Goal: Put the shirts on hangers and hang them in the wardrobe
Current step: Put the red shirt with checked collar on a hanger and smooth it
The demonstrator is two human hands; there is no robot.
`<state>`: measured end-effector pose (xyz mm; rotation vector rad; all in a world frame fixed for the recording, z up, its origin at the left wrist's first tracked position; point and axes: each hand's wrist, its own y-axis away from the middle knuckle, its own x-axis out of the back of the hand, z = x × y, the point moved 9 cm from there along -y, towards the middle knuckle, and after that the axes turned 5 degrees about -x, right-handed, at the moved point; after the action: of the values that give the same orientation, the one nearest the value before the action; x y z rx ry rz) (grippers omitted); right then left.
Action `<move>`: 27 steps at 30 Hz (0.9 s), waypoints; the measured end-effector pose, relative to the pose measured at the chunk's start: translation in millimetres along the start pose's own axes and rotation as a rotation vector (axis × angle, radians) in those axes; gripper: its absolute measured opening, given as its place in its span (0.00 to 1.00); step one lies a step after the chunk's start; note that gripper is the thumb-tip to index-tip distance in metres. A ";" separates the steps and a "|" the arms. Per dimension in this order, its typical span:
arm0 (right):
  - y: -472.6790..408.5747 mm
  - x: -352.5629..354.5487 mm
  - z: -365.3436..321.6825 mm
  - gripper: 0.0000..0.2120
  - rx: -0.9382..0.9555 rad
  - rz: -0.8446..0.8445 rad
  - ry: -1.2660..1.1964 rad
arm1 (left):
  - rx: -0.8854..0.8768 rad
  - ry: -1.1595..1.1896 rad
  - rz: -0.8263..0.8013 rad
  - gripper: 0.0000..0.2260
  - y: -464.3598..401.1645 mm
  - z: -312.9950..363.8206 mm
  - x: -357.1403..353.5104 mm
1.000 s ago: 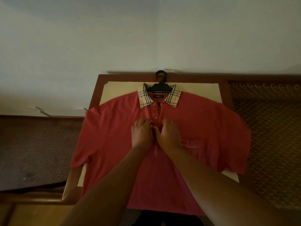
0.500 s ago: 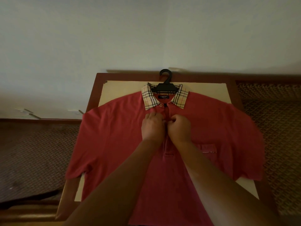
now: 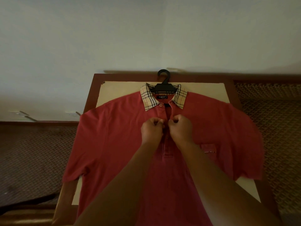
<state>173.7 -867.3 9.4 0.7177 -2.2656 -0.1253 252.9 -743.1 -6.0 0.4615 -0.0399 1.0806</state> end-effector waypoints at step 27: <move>5.0 -4.9 6.1 0.07 -0.028 -0.090 -0.227 | 0.050 0.096 -0.064 0.07 -3.8 -5.5 -7.7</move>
<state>170.1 -861.2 3.5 0.8269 -2.4406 -0.2945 251.4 -748.9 -14.2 0.4530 0.0862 1.0410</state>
